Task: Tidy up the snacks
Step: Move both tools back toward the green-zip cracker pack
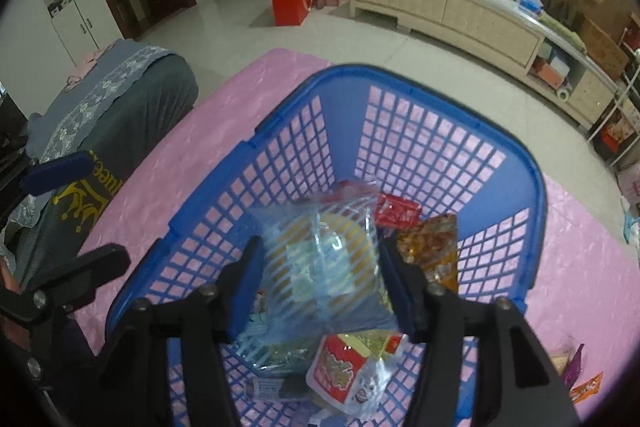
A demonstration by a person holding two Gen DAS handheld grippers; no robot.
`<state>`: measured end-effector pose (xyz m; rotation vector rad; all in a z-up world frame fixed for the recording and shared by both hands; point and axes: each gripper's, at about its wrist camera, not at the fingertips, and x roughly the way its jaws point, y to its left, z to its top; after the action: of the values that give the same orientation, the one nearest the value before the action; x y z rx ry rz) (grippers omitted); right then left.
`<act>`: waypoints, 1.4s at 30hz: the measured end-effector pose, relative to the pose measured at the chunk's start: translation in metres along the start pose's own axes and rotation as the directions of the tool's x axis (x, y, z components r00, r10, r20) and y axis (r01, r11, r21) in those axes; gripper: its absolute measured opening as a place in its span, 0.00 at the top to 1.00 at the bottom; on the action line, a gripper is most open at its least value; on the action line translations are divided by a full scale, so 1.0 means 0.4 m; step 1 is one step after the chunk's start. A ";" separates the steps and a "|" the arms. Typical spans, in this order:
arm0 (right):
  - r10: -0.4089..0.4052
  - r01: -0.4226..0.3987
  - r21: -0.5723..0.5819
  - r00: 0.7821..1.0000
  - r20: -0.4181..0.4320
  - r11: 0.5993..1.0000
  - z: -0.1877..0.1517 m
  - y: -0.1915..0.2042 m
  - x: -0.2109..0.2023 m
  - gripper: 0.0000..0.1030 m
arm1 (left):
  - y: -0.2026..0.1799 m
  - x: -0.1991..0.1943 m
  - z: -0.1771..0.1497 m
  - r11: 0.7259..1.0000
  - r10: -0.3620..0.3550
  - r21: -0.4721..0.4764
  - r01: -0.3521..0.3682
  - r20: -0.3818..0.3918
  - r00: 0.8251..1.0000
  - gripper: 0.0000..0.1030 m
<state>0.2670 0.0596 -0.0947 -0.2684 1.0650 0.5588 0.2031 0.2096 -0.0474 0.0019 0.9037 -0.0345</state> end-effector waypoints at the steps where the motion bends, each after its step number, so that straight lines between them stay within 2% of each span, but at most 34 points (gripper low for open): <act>1: 0.001 -0.001 0.000 1.000 -0.003 1.000 -0.001 -0.001 -0.002 0.23 | 0.000 -0.004 0.000 1.000 -0.004 -0.001 0.004 0.002 1.000 0.29; 5: -0.036 0.036 0.001 0.999 0.031 0.999 -0.009 -0.011 -0.039 0.19 | -0.007 -0.016 -0.005 1.000 -0.001 -0.008 0.001 -0.001 1.000 0.29; 7: -0.029 0.028 0.013 0.999 0.044 1.000 -0.016 -0.022 -0.068 0.19 | -0.014 -0.026 -0.006 1.000 -0.006 -0.011 0.006 0.003 1.000 0.29; 10: -0.035 0.034 0.023 0.997 0.067 0.999 -0.036 -0.037 -0.119 0.19 | -0.038 -0.054 -0.005 1.000 -0.013 -0.006 0.013 0.026 1.000 0.24; 19: -0.077 0.070 0.060 0.989 0.123 0.996 -0.129 -0.099 -0.276 0.18 | -0.166 -0.140 0.007 0.997 -0.059 0.050 0.055 0.074 0.996 0.23; 25: -0.125 0.115 0.073 0.980 0.154 0.991 -0.198 -0.159 -0.370 0.18 | -0.286 -0.168 0.012 0.987 -0.123 0.112 0.112 0.093 0.988 0.23; 36: -0.213 0.186 0.177 0.966 0.148 0.966 -0.339 -0.314 -0.478 0.18 | -0.514 -0.135 0.037 0.952 -0.220 0.232 0.200 0.063 0.974 0.21; 42: -0.248 0.214 0.244 0.961 0.120 0.946 -0.398 -0.412 -0.493 0.18 | -0.622 -0.081 0.045 0.927 -0.251 0.295 0.233 0.025 0.968 0.21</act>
<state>0.1671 -0.2114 -0.0050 -0.1428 0.9269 0.2367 0.1894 -0.0384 -0.0076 0.1622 0.8255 -0.3969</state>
